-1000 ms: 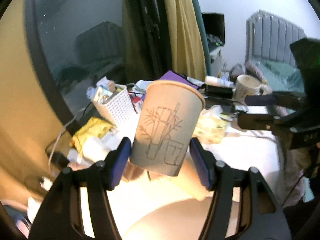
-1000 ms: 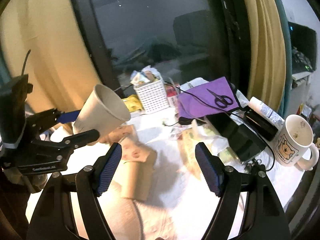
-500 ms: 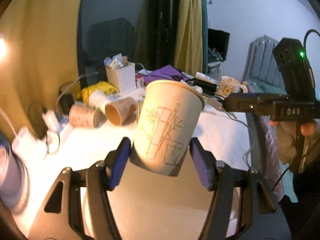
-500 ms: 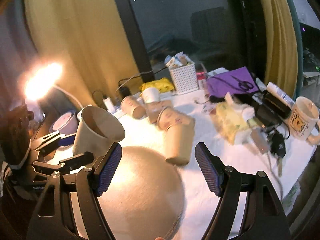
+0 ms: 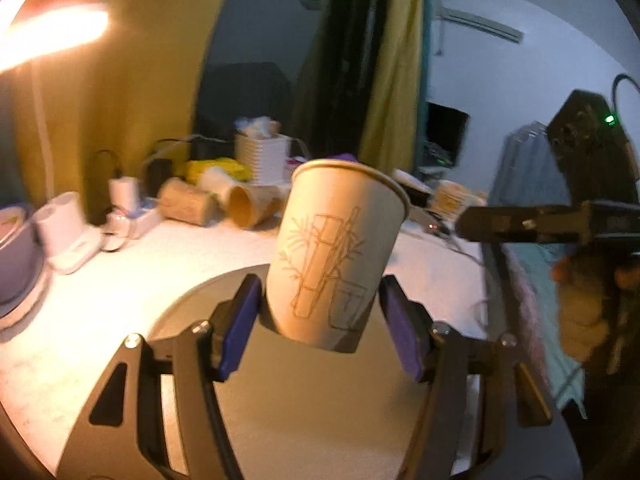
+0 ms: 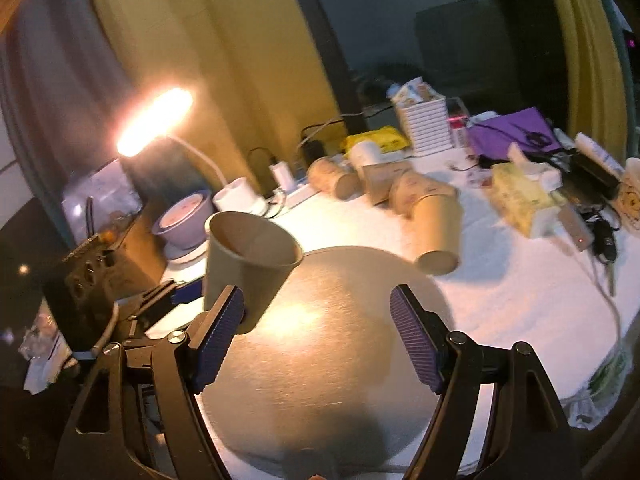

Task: Flip cup upright
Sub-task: 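Carry the cup in the left gripper over the grey mat, then grasp the cup body with the right gripper while the left gripper releases it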

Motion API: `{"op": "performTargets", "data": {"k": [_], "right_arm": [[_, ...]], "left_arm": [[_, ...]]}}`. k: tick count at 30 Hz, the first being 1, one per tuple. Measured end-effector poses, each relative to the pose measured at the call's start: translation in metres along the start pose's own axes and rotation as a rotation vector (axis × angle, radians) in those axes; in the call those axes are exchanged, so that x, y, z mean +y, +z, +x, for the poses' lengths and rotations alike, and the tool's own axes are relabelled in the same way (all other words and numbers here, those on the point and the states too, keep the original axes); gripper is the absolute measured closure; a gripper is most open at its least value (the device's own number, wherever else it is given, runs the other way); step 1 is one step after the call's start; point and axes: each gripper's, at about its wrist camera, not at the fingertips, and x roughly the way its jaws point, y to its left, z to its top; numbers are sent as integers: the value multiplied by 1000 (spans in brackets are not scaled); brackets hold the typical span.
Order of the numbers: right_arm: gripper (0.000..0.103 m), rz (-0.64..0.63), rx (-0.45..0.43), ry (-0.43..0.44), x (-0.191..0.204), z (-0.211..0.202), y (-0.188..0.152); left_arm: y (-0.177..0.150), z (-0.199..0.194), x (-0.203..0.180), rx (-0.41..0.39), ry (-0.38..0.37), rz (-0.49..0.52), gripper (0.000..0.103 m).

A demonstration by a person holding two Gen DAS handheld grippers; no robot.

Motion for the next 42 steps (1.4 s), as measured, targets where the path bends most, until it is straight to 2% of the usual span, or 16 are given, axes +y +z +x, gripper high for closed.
{"op": "performTargets", "data": {"k": [3, 6, 10, 13, 15, 23, 28, 30, 33, 37, 39, 42], "right_arm": [[24, -21, 9, 32, 12, 11, -4], [24, -17, 20, 93, 20, 25, -6], [24, -4, 44, 165, 31, 43, -7], [24, 40, 80, 261, 32, 53, -8], [24, 59, 97, 283, 32, 58, -9], [24, 93, 76, 277, 23, 64, -6], [24, 81, 104, 266, 20, 75, -6], [31, 64, 110, 254, 22, 77, -7], [32, 45, 118, 235, 23, 82, -6], [32, -6, 95, 153, 25, 86, -2], [32, -39, 77, 103, 27, 88, 0], [32, -82, 45, 39, 26, 93, 3]], "left_arm": [[-15, -3, 11, -2, 19, -62, 41], [-23, -7, 13, 11, 10, -70, 41], [-23, -16, 13, -24, -2, -62, 41], [-23, -19, 10, -35, -3, -57, 41], [-23, -21, 7, -47, 1, -45, 41], [-27, -23, -11, -45, -24, 33, 41], [-27, -22, -13, -39, -27, 45, 40], [-27, -20, -13, -27, -24, 40, 39], [-27, -14, -11, 0, -23, 27, 39], [-29, -7, -10, 33, -6, 20, 35], [-31, -6, -8, 37, -10, 4, 23], [-32, -5, -3, 47, -3, -22, 23]]}}
